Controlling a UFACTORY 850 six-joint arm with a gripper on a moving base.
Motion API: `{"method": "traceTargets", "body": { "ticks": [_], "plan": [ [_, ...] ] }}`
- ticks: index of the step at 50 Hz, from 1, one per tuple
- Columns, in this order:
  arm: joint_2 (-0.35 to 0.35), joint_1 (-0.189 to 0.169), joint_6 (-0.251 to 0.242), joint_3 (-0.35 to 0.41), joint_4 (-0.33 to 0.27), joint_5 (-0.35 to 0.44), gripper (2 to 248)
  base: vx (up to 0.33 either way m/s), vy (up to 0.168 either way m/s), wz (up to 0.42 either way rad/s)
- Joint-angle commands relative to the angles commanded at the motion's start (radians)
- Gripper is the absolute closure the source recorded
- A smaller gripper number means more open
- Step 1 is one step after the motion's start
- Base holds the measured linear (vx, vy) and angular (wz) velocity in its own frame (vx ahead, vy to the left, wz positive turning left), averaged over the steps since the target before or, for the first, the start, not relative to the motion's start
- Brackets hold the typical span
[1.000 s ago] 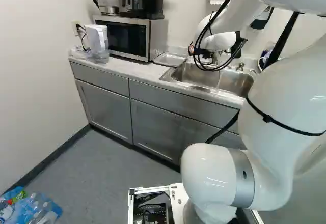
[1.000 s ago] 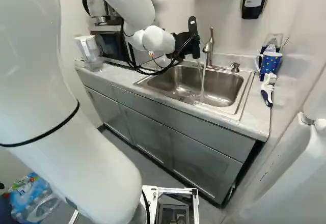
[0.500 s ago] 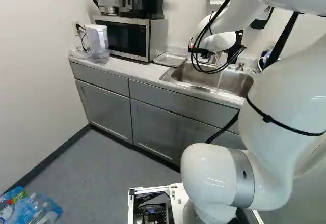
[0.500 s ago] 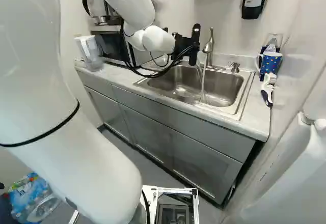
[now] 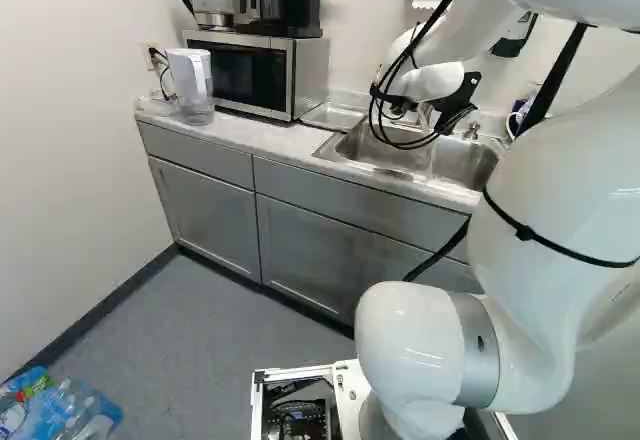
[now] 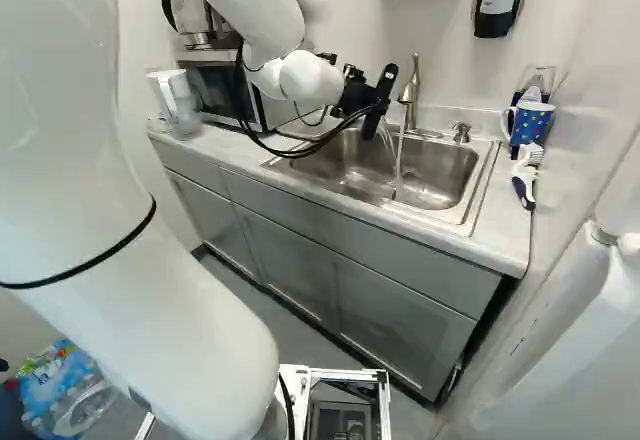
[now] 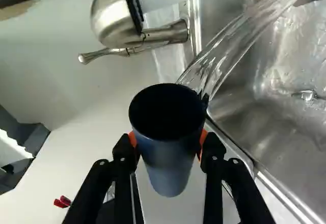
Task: Rinse the cup and place it in the tray
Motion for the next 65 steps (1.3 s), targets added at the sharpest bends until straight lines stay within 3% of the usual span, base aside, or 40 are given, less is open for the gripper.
{"method": "traceTargets", "body": {
  "ticks": [51,65],
  "plan": [
    [0.000,0.000,0.000,0.000,0.000,0.000,124,0.000,0.000,0.000],
    [0.000,0.000,-0.107,0.000,0.000,0.000,124,0.000,0.000,0.000]
  ]
}}
